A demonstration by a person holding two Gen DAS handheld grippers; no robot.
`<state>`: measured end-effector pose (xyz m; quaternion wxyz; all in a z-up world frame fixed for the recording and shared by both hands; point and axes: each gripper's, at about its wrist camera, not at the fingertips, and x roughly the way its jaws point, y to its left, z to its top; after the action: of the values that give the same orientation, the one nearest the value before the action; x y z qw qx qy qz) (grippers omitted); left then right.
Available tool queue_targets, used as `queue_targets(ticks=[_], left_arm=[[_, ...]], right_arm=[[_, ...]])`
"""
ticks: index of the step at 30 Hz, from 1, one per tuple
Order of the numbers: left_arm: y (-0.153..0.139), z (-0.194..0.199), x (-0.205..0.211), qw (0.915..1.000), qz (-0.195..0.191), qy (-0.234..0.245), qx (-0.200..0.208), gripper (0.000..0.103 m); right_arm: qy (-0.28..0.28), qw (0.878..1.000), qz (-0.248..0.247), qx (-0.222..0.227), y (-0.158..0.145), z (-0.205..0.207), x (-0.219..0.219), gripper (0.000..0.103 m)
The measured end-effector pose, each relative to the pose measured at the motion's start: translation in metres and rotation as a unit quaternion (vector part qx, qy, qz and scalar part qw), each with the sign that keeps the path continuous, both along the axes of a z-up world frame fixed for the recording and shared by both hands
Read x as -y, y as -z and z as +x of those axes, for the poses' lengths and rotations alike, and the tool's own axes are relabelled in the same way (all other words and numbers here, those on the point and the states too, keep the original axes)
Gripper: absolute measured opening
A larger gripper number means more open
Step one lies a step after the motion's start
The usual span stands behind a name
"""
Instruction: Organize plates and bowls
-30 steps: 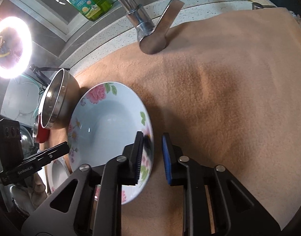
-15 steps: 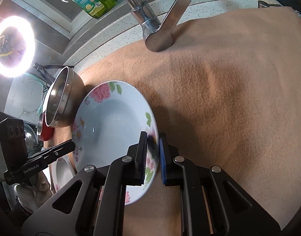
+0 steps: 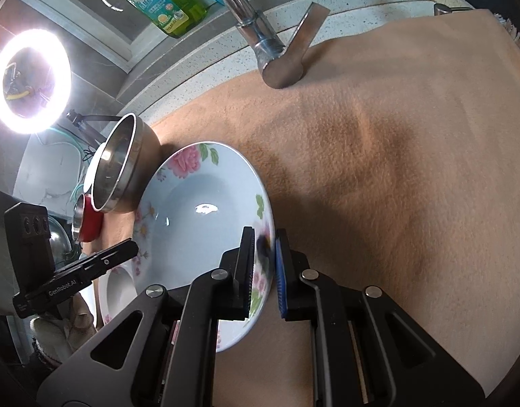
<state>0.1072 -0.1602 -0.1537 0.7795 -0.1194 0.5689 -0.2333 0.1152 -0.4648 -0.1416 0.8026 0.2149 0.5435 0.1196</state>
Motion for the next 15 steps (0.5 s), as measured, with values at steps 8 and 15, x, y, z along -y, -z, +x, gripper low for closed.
queue_targets(ticks=[8,15], left_arm=[[-0.013,-0.015,-0.015,0.9999,-0.005,-0.003,0.008,0.015],[-0.022,-0.030,-0.044,0.9997,-0.006,-0.019,0.015,0.015]], right_arm=[[-0.009,1.000,0.005,0.009,-0.015,-0.018,-0.015,0.012],[-0.033,0.999,0.014,0.011,-0.023,-0.035,-0.042,0.012]])
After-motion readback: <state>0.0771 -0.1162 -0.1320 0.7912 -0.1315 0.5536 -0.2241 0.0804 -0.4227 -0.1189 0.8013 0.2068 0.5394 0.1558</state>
